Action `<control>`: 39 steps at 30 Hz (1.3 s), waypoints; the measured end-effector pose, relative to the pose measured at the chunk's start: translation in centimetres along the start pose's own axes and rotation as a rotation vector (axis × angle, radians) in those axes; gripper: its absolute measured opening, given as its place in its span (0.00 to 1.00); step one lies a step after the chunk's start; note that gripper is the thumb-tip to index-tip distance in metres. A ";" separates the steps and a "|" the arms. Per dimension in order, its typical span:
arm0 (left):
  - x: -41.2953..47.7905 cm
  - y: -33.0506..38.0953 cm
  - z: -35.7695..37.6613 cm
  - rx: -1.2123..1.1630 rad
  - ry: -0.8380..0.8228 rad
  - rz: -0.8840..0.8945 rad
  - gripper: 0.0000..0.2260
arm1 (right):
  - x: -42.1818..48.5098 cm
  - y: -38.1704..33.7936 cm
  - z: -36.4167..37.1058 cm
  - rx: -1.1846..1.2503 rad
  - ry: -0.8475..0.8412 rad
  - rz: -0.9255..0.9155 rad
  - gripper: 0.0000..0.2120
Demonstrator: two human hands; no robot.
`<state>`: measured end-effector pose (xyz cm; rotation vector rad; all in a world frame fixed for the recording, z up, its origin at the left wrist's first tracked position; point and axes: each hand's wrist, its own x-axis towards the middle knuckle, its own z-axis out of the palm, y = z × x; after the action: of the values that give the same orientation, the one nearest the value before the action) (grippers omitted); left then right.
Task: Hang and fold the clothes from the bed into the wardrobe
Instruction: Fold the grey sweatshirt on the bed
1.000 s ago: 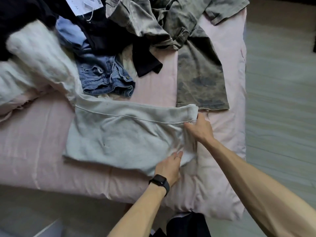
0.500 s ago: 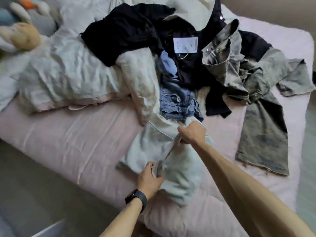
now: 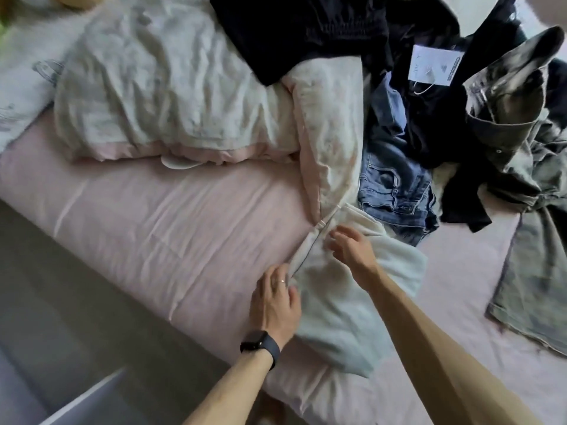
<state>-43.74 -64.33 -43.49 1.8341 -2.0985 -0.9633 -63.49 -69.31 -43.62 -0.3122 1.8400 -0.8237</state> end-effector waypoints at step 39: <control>5.6 0.3 7.7 0.381 -0.375 0.102 0.40 | -6.9 17.9 -3.8 -0.470 0.538 -0.108 0.41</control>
<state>-49.35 -66.96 -50.74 1.7901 -2.7367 -0.9999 -61.20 -50.87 -49.82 -0.5264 2.5437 -0.5670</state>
